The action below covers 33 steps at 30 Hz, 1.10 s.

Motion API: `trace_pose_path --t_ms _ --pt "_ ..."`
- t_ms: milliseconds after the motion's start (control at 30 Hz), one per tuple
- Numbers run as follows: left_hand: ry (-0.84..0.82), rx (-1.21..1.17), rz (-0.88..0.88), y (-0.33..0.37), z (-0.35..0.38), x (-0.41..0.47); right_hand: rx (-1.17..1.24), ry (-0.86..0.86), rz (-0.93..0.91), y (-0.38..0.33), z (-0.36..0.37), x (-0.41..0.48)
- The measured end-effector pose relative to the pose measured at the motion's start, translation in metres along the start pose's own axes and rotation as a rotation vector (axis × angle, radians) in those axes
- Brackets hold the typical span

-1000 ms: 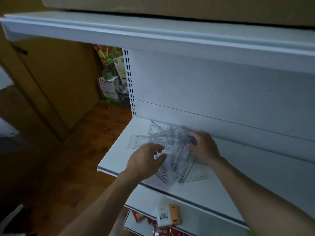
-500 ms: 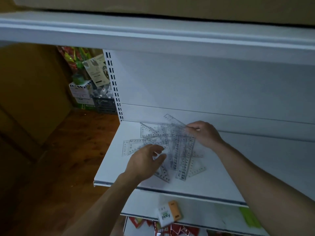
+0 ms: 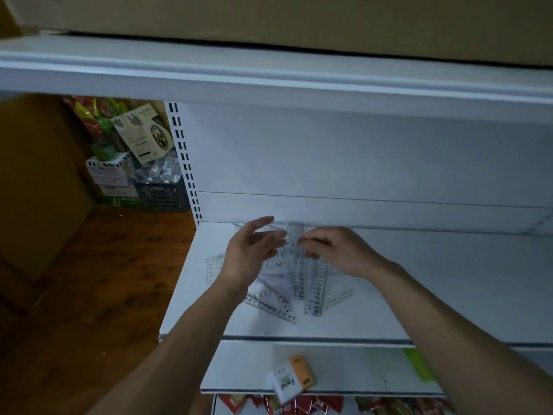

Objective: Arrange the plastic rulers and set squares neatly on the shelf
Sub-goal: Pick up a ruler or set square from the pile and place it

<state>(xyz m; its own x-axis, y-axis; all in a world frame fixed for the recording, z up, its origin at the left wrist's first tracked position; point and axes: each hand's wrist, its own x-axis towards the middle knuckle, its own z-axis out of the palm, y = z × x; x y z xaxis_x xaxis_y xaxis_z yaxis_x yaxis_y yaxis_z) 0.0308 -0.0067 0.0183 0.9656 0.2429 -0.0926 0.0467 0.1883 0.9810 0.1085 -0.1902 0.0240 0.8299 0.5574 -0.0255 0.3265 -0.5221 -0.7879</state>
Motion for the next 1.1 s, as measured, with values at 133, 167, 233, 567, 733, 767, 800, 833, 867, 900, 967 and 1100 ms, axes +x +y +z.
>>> trace_pose_path --t_ms 133,167,233,567,733,767,800,833,867,900,967,1100 --pt "0.036 -0.129 -0.022 -0.011 0.011 -0.006 0.051 0.153 0.123 0.015 -0.019 -0.024" --pt "0.032 -0.172 -0.040 -0.015 0.014 -0.007 0.083 0.199 0.168 0.021 -0.028 -0.032" --pt "0.023 -0.269 -0.077 -0.021 0.022 -0.008 0.216 0.283 0.248 0.032 -0.044 -0.051" --pt "-0.109 -0.430 -0.159 -0.038 0.137 -0.022 0.640 0.543 0.341 0.078 -0.110 -0.152" --pt "-0.180 -0.387 -0.187 -0.057 0.234 -0.051 0.688 0.801 0.347 0.116 -0.158 -0.221" --pt "-0.183 -0.362 -0.186 -0.062 0.256 -0.059 0.673 0.854 0.353 0.125 -0.168 -0.237" --pt "-0.189 -0.331 -0.182 -0.067 0.278 -0.067 0.660 0.900 0.353 0.133 -0.179 -0.254" --pt "-0.204 -0.284 -0.169 -0.072 0.299 -0.076 0.656 0.939 0.346 0.143 -0.191 -0.271" --pt "-0.233 -0.224 -0.156 -0.077 0.320 -0.083 0.664 0.975 0.334 0.152 -0.204 -0.288" --pt "-0.281 -0.145 -0.145 -0.081 0.341 -0.091 0.687 1.011 0.322 0.162 -0.217 -0.304" --pt "-0.421 -0.002 -0.149 -0.088 0.383 -0.107 0.777 1.070 0.288 0.178 -0.242 -0.337" --pt "-0.628 0.159 -0.143 -0.097 0.460 -0.133 0.804 1.128 0.271 0.205 -0.283 -0.392"
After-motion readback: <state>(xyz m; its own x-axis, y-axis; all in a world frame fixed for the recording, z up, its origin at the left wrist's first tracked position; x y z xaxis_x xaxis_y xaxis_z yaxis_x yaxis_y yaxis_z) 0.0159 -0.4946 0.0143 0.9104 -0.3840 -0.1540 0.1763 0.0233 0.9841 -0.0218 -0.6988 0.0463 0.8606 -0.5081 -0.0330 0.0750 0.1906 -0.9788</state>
